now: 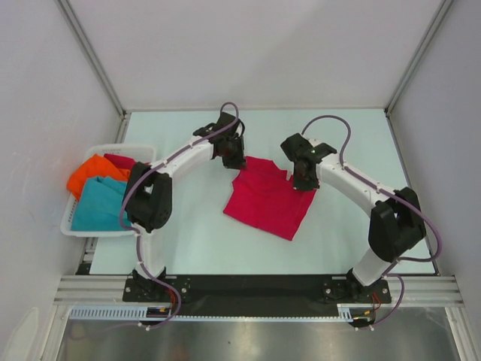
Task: Fold and stack the t-shirts
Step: Fold the long partially folded tshirt into a neat square
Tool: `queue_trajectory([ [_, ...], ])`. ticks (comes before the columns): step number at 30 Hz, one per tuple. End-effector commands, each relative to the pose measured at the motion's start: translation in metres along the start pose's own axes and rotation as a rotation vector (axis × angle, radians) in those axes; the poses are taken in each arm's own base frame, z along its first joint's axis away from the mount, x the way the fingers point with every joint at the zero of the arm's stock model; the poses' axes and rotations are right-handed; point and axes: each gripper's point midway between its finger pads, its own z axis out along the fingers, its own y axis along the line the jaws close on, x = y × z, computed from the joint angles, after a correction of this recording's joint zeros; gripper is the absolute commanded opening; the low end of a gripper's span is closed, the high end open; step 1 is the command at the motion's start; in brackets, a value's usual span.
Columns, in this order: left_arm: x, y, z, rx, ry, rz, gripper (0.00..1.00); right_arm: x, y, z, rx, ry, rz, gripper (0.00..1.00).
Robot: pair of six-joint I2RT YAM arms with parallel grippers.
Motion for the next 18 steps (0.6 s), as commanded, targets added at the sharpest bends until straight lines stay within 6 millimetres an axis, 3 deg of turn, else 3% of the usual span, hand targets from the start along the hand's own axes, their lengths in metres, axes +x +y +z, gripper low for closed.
queue_trajectory([
  [1,-0.032,-0.007,-0.01,0.035,-0.069,0.016,0.0,-0.022,0.004,0.01,-0.02,-0.033,-0.005,0.0],
  [9,-0.051,-0.006,0.003,0.04,-0.073,0.002,0.0,-0.034,-0.005,0.029,0.009,-0.025,0.023,0.0],
  [18,-0.062,-0.005,0.02,0.044,-0.059,-0.017,0.0,-0.068,-0.012,0.025,0.028,-0.084,0.079,0.0],
])
